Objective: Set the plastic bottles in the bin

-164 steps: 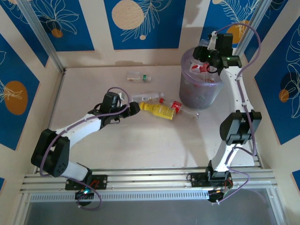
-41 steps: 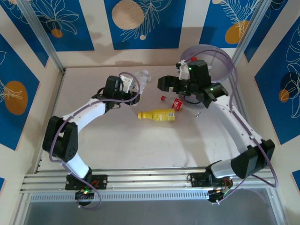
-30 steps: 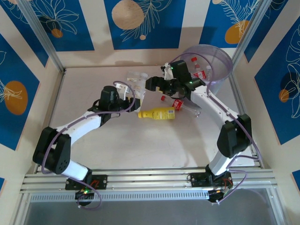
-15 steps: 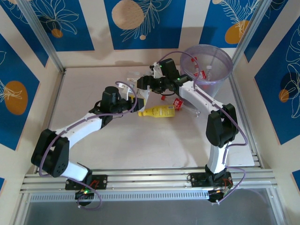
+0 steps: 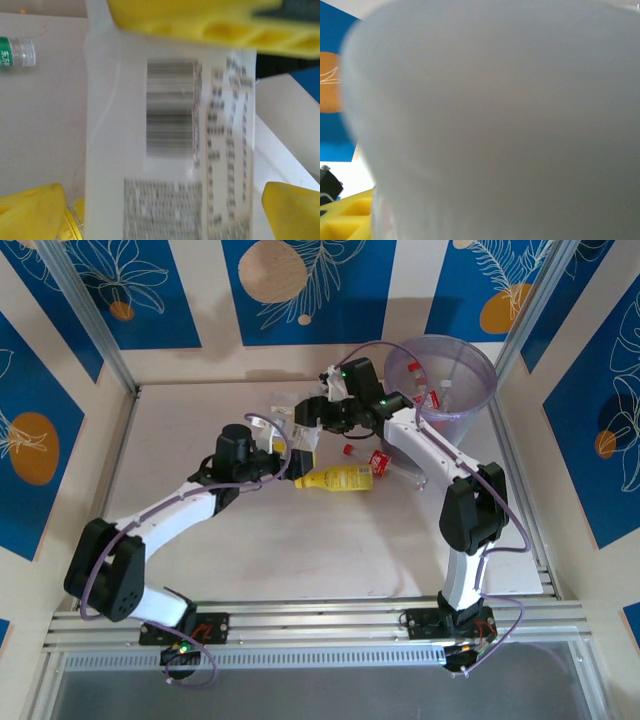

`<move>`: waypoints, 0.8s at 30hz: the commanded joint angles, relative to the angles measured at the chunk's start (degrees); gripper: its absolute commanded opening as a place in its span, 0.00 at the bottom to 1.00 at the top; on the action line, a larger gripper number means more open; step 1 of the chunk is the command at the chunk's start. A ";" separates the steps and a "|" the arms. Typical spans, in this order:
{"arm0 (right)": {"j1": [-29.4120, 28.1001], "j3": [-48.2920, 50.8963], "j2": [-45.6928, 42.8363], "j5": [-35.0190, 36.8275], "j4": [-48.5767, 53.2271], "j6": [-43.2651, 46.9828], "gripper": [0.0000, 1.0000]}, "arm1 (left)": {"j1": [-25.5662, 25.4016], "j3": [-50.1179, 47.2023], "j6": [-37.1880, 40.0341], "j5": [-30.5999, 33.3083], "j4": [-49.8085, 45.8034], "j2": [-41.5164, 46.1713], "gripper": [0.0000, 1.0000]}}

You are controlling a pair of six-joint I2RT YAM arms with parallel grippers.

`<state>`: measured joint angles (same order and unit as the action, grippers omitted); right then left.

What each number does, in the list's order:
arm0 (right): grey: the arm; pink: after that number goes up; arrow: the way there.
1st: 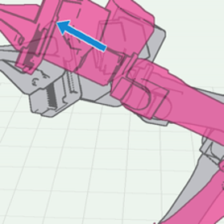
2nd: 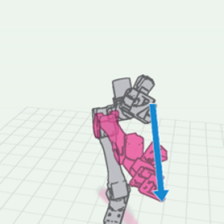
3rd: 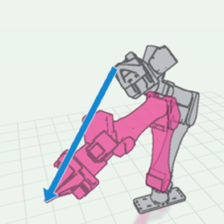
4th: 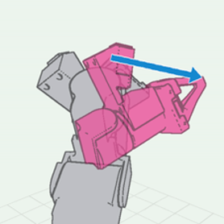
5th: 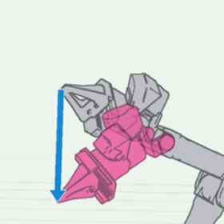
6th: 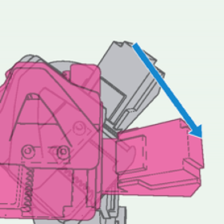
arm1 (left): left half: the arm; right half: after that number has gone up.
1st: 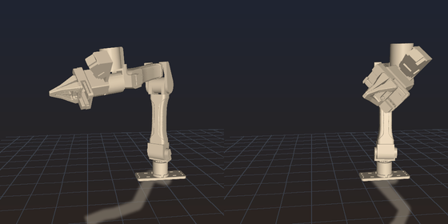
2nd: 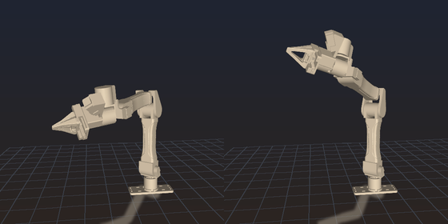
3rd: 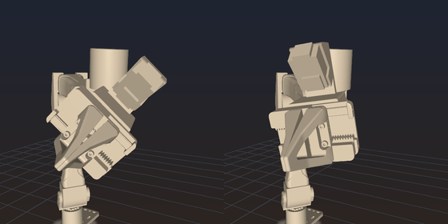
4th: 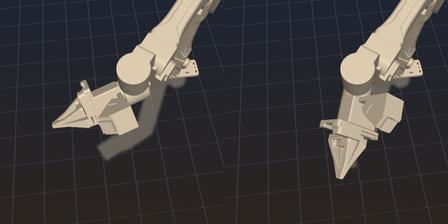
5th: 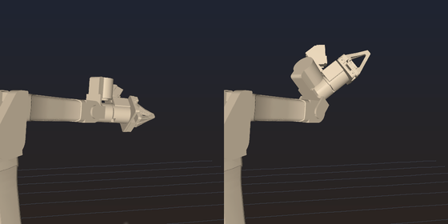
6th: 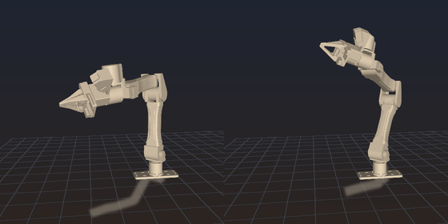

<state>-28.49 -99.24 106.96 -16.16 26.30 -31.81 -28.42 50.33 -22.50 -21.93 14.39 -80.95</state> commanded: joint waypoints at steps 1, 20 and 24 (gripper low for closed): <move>1.21 -6.08 -2.27 2.27 5.10 4.96 0.52 | -0.46 -1.38 -0.17 0.63 -1.35 6.14 1.00; 19.45 -30.11 -10.36 11.55 21.64 18.94 0.47 | -4.82 -5.26 -36.83 13.67 -15.80 3.45 1.00; 25.76 -32.39 -10.45 13.23 22.66 18.54 0.47 | -7.37 -4.93 -45.14 15.74 -13.06 0.10 1.00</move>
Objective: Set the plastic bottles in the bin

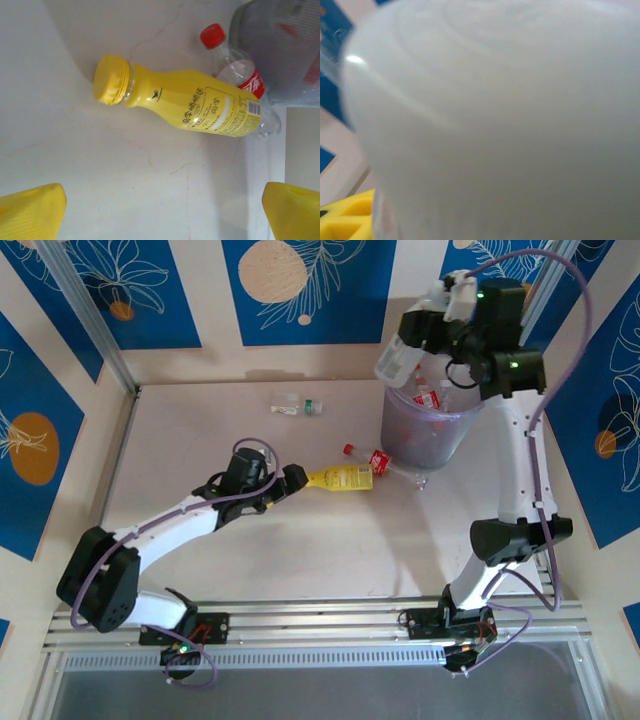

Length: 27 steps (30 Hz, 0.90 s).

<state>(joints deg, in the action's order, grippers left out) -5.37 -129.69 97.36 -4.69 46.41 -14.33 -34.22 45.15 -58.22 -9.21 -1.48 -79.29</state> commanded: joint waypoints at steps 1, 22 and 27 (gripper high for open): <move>3.73 -2.10 -0.87 2.89 2.69 1.35 0.47 | -2.20 0.13 -11.01 3.47 3.53 -2.31 1.00; 11.95 7.41 5.58 22.42 -1.80 7.09 0.47 | -6.34 6.99 -23.54 9.84 14.01 -20.85 1.00; 12.49 9.76 7.80 21.99 -2.29 7.65 0.48 | -6.29 10.65 -22.96 11.41 12.39 -24.81 1.00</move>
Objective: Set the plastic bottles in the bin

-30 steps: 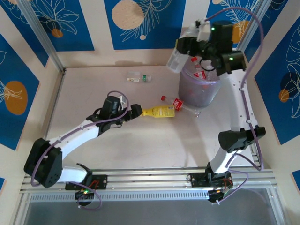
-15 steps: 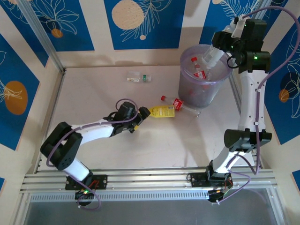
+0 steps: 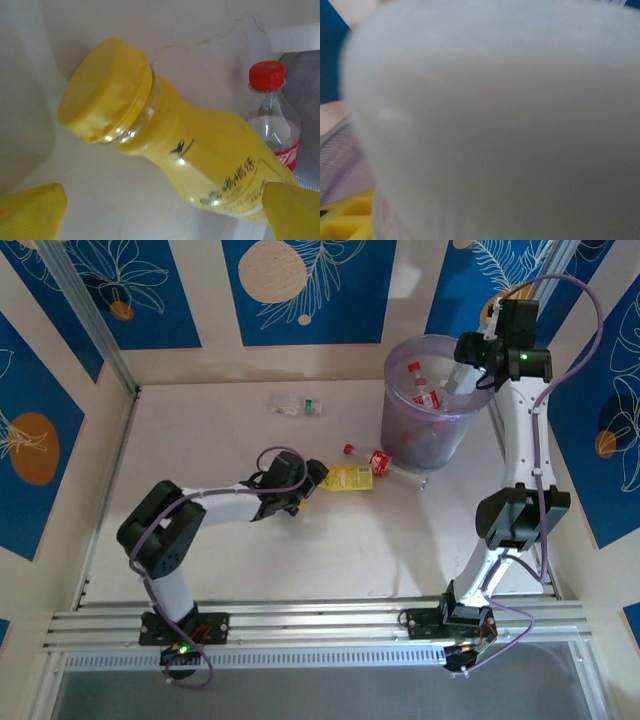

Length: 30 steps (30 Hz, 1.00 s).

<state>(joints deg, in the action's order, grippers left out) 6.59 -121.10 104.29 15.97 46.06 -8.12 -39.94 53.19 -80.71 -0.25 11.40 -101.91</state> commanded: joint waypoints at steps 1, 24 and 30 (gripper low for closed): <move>0.64 1.70 1.12 0.99 -2.26 1.48 0.48 | -0.58 2.96 -0.90 2.53 -0.45 -2.91 1.00; 0.41 -0.80 -0.37 -10.81 4.98 2.67 0.91 | 1.57 8.03 -3.40 9.00 -3.49 -12.48 1.00; -2.66 -0.07 -5.19 -11.14 6.59 3.36 0.91 | 2.55 10.51 -2.86 9.35 -5.09 -15.61 0.98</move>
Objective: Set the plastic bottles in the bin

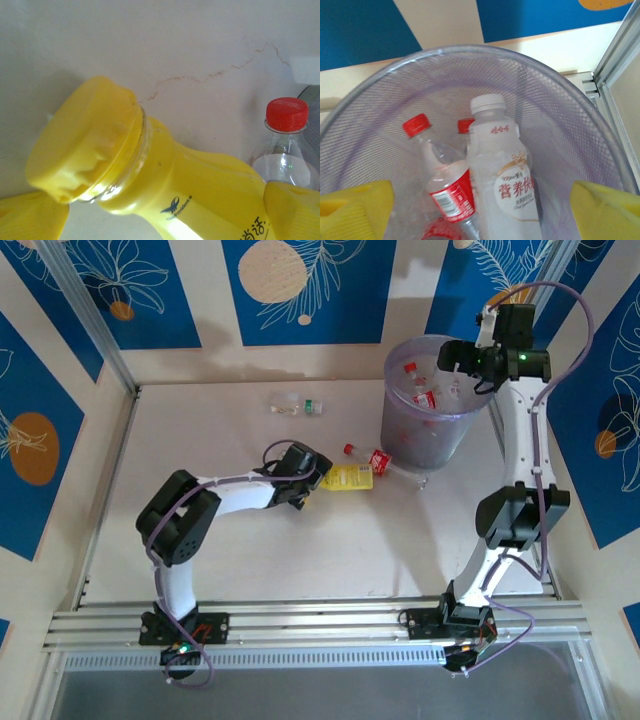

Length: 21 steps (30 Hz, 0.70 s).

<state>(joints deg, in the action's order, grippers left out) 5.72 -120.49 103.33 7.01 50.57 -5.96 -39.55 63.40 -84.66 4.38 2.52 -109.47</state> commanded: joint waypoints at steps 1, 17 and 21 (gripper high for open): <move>-2.46 0.52 -5.47 -2.17 1.64 1.21 0.91 | 2.23 0.86 1.12 4.61 3.34 -8.63 0.97; -13.91 22.55 -20.63 -8.24 -2.72 -2.52 0.90 | 3.58 1.42 -0.42 3.41 8.73 -12.35 0.63; -16.95 27.28 -21.72 -11.74 -2.23 -3.76 0.90 | 4.22 0.64 0.46 2.60 11.62 -11.58 0.55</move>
<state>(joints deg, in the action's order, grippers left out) -9.74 -95.64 83.46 -0.21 47.90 -8.01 -38.52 65.60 -86.19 3.27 -4.14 -111.87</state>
